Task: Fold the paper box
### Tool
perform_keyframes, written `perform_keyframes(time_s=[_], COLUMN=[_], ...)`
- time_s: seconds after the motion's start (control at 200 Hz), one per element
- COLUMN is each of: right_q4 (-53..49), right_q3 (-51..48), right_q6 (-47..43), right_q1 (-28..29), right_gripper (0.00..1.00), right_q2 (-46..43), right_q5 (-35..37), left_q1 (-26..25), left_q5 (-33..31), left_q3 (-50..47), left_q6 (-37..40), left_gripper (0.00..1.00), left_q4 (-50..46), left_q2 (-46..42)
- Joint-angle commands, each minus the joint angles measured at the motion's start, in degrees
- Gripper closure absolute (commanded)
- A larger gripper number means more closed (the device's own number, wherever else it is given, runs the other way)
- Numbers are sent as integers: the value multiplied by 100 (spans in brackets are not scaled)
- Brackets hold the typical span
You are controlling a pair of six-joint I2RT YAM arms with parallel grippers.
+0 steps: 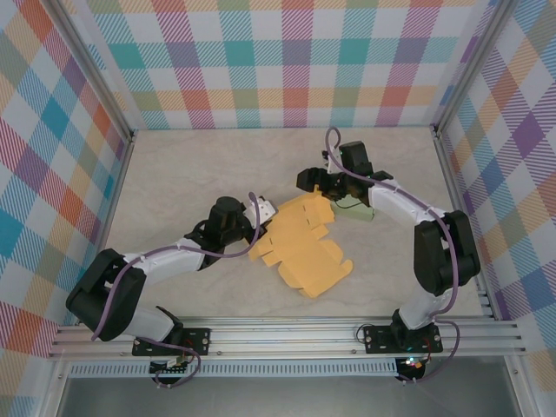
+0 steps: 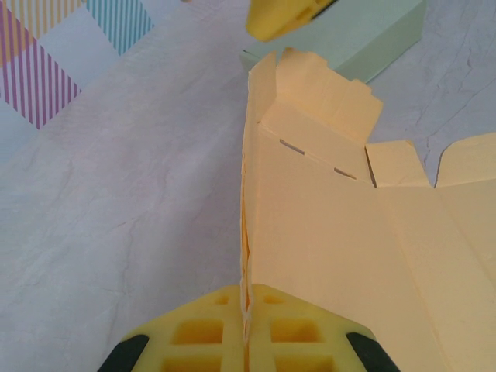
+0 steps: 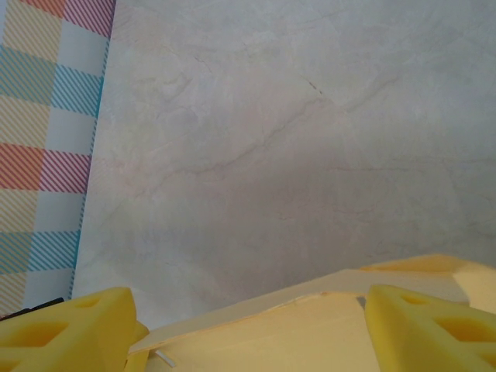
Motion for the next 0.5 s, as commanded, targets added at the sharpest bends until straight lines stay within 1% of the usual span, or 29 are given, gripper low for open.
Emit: perform_keyframes(time_s=[0.0, 0.205, 0.37, 0.495], right_q4=[-2, -199, -787, -1125], right_q3=[-105, -124, 170, 518], right_q6=[415, 426, 112, -91], right_q1=[-25, -34, -60, -95], right_gripper=[22, 22, 22, 21], right_q2=[-376, -709, -791, -671], right_q5=[-160, -281, 197, 453], left_q1=[-33, -34, -35, -44], left_q5=[-56, -53, 0, 10], left_q3=[267, 319, 319, 333], left_q6=[169, 296, 357, 424], left_gripper=[98, 98, 98, 98], left_q4=[143, 67, 1, -71], left_q2=[70, 63, 37, 57])
